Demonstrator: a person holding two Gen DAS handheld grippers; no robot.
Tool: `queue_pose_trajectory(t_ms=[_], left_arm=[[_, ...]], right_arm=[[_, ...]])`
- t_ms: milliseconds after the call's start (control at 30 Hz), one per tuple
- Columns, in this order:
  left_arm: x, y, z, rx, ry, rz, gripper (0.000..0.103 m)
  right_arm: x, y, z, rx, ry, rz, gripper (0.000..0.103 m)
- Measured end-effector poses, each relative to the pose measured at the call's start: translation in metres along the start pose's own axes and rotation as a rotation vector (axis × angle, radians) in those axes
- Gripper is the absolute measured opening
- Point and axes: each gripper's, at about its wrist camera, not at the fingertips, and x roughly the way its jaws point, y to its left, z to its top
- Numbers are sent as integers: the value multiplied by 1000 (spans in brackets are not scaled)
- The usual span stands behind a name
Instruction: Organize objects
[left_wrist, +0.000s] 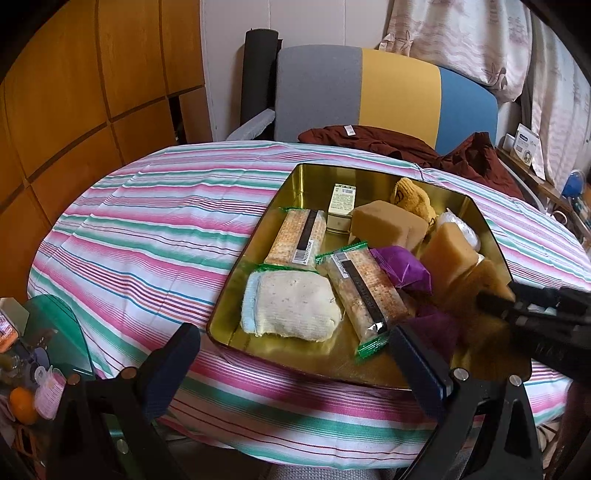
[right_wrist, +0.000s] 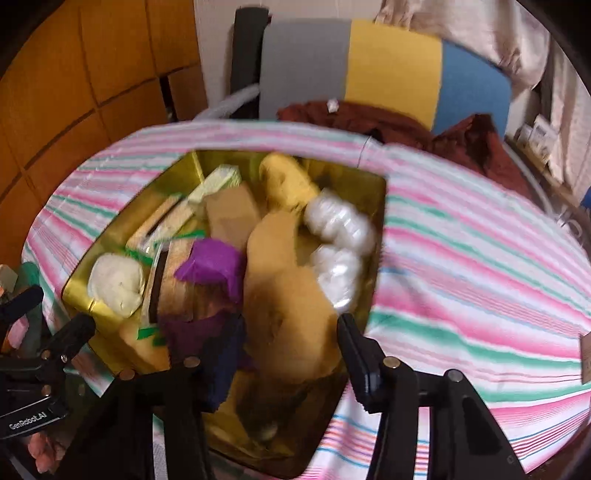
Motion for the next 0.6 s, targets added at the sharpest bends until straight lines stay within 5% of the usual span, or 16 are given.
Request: queue_pose_trajectory(t_ms=[167,600], left_arm=[[2,0,0,8,2,14,103],[-3,-4,-1,15,7,21,103]], right_arm=[[-5,12,-13,15,25,84,52],[-37,19,-7,-40,-74,-29,53]])
